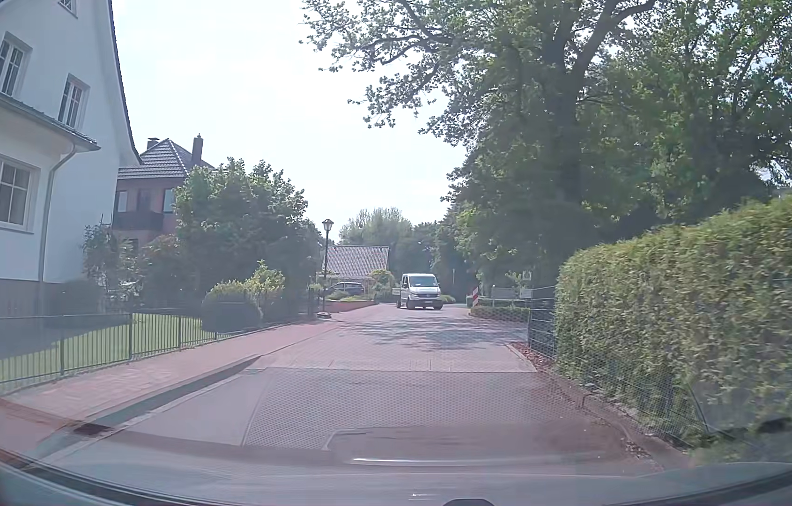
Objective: Follow the waypoints while adhering to traffic rules and regulations
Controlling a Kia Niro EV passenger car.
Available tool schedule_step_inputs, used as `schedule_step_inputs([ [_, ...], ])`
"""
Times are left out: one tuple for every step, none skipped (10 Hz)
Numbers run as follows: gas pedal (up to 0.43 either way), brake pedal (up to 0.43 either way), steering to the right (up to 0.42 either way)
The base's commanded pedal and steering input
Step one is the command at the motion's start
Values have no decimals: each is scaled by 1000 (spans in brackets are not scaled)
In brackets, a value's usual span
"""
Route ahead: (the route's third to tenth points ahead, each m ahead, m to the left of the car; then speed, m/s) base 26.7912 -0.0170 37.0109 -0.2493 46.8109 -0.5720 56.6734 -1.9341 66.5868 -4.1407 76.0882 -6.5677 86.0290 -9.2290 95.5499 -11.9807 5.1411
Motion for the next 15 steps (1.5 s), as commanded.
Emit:
schedule_step_inputs([
  [0,0,5],
  [0,0,5],
  [0,0,6],
  [0,0,6],
  [0,0,6],
  [0,0,6],
  [0,0,4],
  [0,0,4],
  [0,0,4],
  [0,0,4],
  [0,0,4],
  [0,0,4],
  [0,0,4],
  [0,0,4],
  [0,0,4],
])
